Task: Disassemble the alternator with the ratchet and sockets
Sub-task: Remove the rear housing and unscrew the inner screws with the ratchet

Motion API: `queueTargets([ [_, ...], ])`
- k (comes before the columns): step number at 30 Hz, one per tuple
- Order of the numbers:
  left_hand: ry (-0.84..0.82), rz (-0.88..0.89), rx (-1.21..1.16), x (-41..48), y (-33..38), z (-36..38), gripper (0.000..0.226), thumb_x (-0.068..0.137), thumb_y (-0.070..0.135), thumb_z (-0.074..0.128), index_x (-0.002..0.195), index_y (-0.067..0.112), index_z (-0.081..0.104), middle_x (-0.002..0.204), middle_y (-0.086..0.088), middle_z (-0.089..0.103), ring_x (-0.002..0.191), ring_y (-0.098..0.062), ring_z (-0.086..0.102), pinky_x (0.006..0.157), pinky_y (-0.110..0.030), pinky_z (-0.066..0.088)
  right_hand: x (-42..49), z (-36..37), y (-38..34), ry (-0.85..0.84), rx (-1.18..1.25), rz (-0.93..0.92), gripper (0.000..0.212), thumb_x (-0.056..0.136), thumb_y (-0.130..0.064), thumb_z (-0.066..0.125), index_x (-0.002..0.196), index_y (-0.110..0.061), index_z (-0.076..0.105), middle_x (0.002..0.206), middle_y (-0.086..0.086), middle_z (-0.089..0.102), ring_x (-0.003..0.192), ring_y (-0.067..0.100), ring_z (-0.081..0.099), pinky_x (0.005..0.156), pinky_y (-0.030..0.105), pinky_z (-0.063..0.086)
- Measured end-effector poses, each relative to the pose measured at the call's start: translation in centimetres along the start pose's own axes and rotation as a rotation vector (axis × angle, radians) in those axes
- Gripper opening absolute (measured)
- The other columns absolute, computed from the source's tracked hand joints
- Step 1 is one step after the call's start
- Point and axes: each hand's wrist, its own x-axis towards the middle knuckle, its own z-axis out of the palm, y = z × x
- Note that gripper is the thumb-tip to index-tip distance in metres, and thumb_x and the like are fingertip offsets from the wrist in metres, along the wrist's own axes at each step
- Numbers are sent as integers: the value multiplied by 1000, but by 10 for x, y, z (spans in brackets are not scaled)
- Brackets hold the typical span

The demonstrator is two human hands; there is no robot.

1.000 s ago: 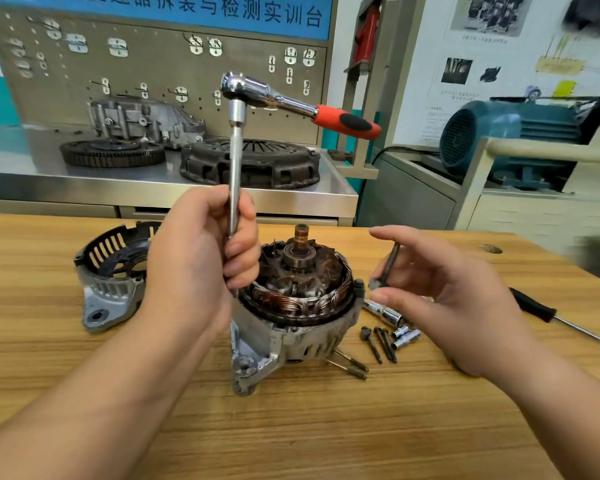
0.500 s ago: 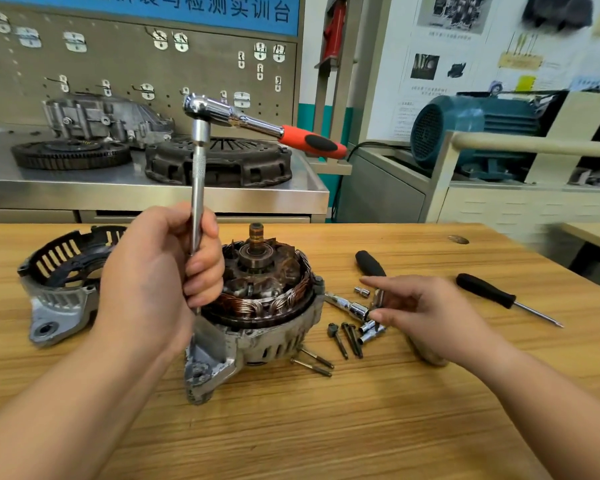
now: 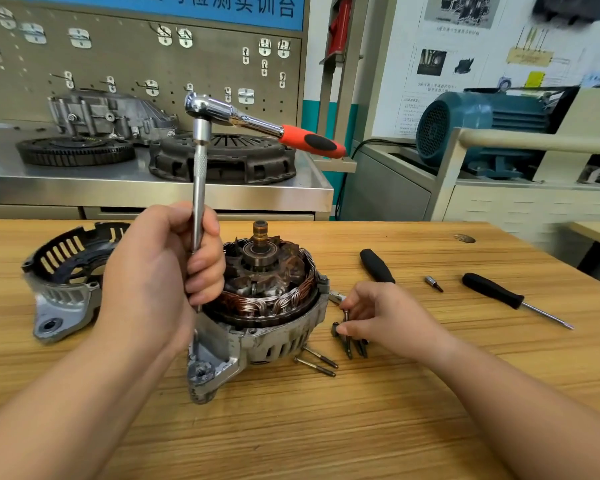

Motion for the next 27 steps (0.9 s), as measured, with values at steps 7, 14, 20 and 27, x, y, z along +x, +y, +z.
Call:
queueTargets([
  [7, -7, -1, -9, 0, -1, 0, 35, 88, 18, 28, 60, 18, 50, 44, 6, 25, 34, -9, 17, 32, -14, 19, 8, 7, -7, -14, -178, -54, 11, 81, -26, 77, 77, -29, 68, 91, -13, 60, 82, 3, 60, 78, 25, 52],
  [14, -14, -12, -11, -1, -1, 0, 37, 89, 18, 27, 60, 18, 51, 44, 6, 25, 34, -9, 17, 33, -13, 19, 12, 3, -13, -8, -268, -127, 15, 88, -30, 69, 102, -23, 71, 100, -13, 56, 82, 1, 54, 73, 16, 41],
  [20, -66, 51, 26, -5, 4, 8, 27, 80, 20, 35, 60, 17, 54, 44, 4, 28, 35, -10, 18, 34, -14, 19, -11, -36, -59, 315, 296, -228, 9, 87, -35, 60, 90, -33, 69, 79, -10, 68, 70, 4, 61, 61, 16, 51],
  [27, -93, 130, 126, -13, 3, 49, 24, 79, 18, 38, 66, 15, 59, 45, 0, 37, 34, -11, 25, 37, -16, 20, -16, -43, -148, -112, 1248, -515, 47, 90, -49, 45, 112, -11, 59, 105, 8, 72, 98, 20, 67, 84, 30, 54],
])
